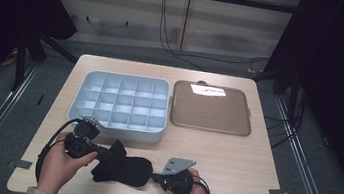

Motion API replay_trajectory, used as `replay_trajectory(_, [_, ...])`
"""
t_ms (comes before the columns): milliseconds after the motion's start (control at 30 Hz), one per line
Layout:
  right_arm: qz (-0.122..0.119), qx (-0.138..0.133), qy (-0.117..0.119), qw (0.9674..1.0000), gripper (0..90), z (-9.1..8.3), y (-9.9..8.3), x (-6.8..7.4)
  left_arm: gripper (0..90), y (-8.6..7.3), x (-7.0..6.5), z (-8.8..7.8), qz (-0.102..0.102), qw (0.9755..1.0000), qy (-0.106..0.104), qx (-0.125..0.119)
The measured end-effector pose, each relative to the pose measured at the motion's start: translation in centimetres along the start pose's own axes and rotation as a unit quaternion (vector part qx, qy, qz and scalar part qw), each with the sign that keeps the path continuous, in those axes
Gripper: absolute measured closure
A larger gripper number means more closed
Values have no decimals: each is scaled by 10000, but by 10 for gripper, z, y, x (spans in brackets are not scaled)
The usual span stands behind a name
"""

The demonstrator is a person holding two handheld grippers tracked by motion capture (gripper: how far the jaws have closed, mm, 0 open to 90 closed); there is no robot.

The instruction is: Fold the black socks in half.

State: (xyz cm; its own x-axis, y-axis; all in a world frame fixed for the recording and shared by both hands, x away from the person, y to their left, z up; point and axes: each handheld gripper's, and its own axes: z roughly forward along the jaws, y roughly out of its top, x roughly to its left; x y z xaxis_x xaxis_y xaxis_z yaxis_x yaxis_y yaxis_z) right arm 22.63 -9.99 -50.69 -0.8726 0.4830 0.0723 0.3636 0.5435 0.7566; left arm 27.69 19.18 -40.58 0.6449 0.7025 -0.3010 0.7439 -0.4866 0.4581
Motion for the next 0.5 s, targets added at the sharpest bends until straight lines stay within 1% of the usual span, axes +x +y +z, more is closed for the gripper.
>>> replay_trajectory(33, [-29,-8,3,10000,900,0,0,0,798,1,-1,1,11,10000,1,13])
replay_trajectory(200, [-23,-5,9,10000,900,1,0,0,798,4,-5,5,69,10000,9,70])
replay_trajectory(233, [-12,-12,17,10000,900,1,1,1,798,4,-6,5,42,10000,-10,74])
replay_trajectory(300, [0,-1,17,10000,900,1,1,1,798,5,-6,6,77,9999,-18,119])
replay_trajectory(333, [-7,6,13,10000,900,1,1,1,798,5,-7,7,62,9999,-29,96])
replay_trajectory(500, [-5,-7,25,10000,900,2,1,2,798,6,-8,8,89,9999,-28,131])
